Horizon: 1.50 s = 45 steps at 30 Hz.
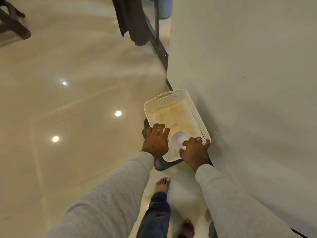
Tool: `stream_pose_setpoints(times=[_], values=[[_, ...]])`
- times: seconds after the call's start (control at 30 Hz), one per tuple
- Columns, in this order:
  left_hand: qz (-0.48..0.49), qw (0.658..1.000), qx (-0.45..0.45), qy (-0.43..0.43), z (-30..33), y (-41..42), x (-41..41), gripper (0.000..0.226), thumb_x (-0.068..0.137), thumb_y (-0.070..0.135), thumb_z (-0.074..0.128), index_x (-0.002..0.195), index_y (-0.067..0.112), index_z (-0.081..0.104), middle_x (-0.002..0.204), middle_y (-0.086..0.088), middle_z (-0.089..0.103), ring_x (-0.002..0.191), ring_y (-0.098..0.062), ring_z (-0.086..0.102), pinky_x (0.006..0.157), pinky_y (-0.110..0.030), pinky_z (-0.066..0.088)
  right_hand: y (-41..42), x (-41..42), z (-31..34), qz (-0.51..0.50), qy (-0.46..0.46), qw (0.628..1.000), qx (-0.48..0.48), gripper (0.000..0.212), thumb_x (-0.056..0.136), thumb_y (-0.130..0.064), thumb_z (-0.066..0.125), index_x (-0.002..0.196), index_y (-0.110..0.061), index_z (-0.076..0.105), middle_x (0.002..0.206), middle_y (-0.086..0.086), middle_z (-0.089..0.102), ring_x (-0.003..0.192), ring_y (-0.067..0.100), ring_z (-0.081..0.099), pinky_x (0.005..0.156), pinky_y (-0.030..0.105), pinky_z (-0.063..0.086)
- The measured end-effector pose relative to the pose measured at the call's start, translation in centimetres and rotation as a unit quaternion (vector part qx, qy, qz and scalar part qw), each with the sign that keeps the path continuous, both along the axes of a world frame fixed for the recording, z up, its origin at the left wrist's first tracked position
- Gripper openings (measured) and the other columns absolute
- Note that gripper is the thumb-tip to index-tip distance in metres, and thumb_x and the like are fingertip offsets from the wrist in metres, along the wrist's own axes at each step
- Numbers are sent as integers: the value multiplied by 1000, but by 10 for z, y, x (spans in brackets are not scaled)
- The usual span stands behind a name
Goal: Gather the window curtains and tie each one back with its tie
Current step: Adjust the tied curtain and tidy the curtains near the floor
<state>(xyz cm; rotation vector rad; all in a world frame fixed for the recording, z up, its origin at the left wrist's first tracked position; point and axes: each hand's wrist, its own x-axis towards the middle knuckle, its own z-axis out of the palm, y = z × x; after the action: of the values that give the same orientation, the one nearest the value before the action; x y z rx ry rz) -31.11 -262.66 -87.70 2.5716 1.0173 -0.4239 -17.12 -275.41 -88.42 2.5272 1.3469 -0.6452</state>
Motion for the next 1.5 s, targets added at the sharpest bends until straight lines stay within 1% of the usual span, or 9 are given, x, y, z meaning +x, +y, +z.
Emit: stream_pose_setpoints(times=[0.27, 0.47, 0.67, 0.77, 0.9, 1.0, 1.23, 1.4, 1.5], values=[[-32, 999, 22, -30, 36, -79, -16, 51, 102, 32, 59, 150, 17, 49, 159, -11, 46, 146, -38, 38, 118, -56, 36, -95, -23, 45, -64, -25, 991, 115, 27, 99, -39, 54, 106, -23, 74, 110, 3, 71, 114, 31, 62, 108, 56, 34], [-72, 995, 48, -50, 61, -193, -64, 47, 94, 30, 60, 138, 12, 60, 141, -14, 58, 131, -42, 52, 106, -55, 43, -232, -80, 66, -86, -13, 989, 119, 50, 95, -44, 26, 104, -25, 71, 107, 2, 71, 107, 28, 62, 100, 51, 41], [-100, 991, 63, -59, 88, -351, -119, 50, 94, 26, 61, 143, 15, 58, 147, -11, 53, 135, -37, 47, 111, -54, 42, -397, -158, 91, -148, -3, 980, 132, 31, 97, -38, 44, 102, -25, 72, 102, 0, 70, 100, 26, 63, 95, 44, 42], [-134, 989, 51, -46, 97, -425, -131, 51, 100, 26, 56, 150, 18, 51, 156, -8, 47, 144, -33, 41, 120, -52, 36, -475, -187, 101, -167, 19, 978, 127, 32, 104, -41, 43, 118, -26, 68, 119, 1, 68, 112, 24, 60, 106, 45, 44], [-178, 983, 33, -32, 97, -498, -135, 51, 100, 31, 60, 150, 22, 53, 157, -6, 49, 145, -33, 42, 120, -54, 34, -566, -215, 101, -260, 18, 955, 145, 34, 104, -40, 39, 114, -27, 69, 116, 0, 69, 111, 25, 59, 108, 46, 41], [-228, 972, 44, -16, 93, -541, -129, 52, 95, 29, 61, 145, 19, 57, 153, -10, 53, 138, -36, 47, 110, -51, 39, -624, -224, 95, -317, 2, 939, 133, 37, 101, -39, 39, 114, -28, 71, 111, -2, 69, 107, 26, 59, 103, 47, 40], [-319, 948, 24, -6, 76, -639, -93, 48, 95, 31, 61, 141, 22, 54, 146, -5, 53, 133, -31, 47, 108, -48, 42, -730, -216, 77, -398, -41, 912, 92, 27, 95, -39, 49, 100, -27, 73, 102, -1, 71, 101, 26, 60, 92, 44, 42], [-364, 931, 3, -25, 54, -687, -51, 51, 97, 35, 57, 146, 21, 51, 149, -6, 50, 134, -30, 47, 110, -47, 44, -765, -182, 57, -440, -69, 887, 125, 22, 95, -32, 55, 91, -19, 73, 90, 4, 68, 87, 27, 59, 76, 37, 48], [-390, 920, -13, -32, 36, -702, -18, 50, 99, 35, 56, 146, 20, 50, 150, -7, 49, 135, -31, 46, 111, -47, 45, -772, -153, 37, -486, -59, 855, 171, 12, 94, -27, 59, 95, -19, 68, 94, 6, 65, 87, 30, 61, 68, 33, 44]])
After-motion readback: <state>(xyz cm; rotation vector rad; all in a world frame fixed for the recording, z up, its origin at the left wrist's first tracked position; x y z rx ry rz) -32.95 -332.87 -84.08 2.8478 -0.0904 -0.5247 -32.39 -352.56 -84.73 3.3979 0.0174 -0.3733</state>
